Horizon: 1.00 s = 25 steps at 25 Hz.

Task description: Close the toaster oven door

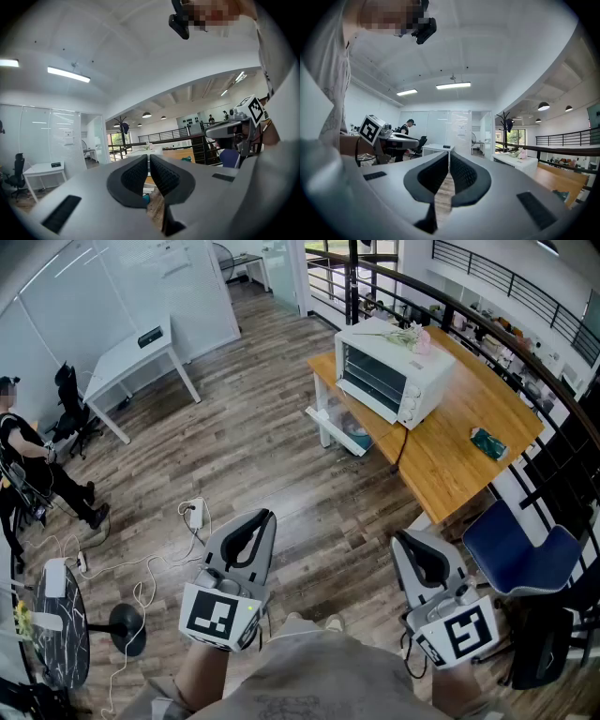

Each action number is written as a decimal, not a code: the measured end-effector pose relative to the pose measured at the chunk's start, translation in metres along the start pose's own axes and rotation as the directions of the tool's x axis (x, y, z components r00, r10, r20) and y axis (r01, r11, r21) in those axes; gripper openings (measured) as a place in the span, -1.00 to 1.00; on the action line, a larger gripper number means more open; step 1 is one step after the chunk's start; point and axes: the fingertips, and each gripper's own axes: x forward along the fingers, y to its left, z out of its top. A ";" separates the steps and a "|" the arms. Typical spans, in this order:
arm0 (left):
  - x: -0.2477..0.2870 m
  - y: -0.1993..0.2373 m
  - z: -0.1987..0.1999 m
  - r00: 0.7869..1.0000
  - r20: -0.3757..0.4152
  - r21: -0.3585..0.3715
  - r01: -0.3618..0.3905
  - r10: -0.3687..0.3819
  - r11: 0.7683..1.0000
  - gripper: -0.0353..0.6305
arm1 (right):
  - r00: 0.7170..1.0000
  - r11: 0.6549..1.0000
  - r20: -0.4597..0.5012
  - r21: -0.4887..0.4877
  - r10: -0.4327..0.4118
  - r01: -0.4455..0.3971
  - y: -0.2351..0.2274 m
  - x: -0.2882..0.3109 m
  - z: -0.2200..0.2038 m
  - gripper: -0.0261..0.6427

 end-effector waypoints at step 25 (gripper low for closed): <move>0.008 0.014 -0.007 0.992 -0.005 -0.028 -0.129 0.129 0.991 -0.31 | 0.995 0.994 0.045 0.069 -0.085 0.082 -0.032 -0.009 -0.015 -0.28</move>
